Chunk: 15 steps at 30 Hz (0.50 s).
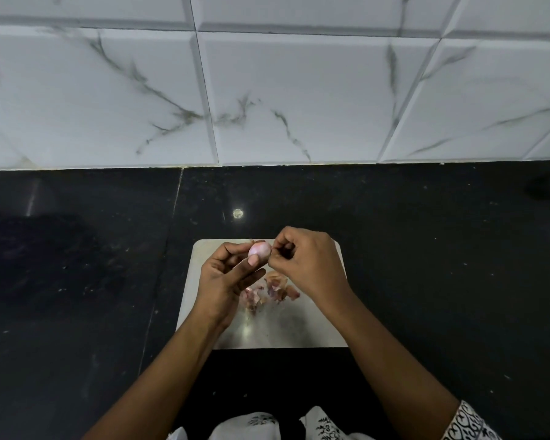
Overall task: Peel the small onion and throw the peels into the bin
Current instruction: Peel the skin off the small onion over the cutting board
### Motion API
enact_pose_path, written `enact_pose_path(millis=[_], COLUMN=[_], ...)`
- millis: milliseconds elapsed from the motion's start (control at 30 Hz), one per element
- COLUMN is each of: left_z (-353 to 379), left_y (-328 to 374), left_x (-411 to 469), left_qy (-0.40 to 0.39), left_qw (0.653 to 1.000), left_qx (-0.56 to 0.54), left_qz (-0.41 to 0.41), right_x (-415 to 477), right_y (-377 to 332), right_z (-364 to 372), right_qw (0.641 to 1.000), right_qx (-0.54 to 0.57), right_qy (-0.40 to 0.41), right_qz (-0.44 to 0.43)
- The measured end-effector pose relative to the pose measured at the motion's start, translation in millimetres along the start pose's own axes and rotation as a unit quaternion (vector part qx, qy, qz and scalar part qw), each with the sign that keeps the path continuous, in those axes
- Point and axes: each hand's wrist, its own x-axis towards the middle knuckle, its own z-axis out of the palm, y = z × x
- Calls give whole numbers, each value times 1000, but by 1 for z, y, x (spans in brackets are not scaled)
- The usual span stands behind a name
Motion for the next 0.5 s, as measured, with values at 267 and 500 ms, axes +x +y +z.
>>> enact_pose_path(millis=[267, 500], left_z=[1, -7], left_y=[-5, -13], left_x=[-5, -4], left_qy=[-52, -25], left_qw=[996, 991], left_qx=[-74, -122], left_qz=[-24, -48], right_x=[16, 8], right_y=[20, 33], right_z=[-3, -10], right_qw=[971, 954], right_qx=[162, 108], right_qy=[-22, -210], right_qz=[174, 183])
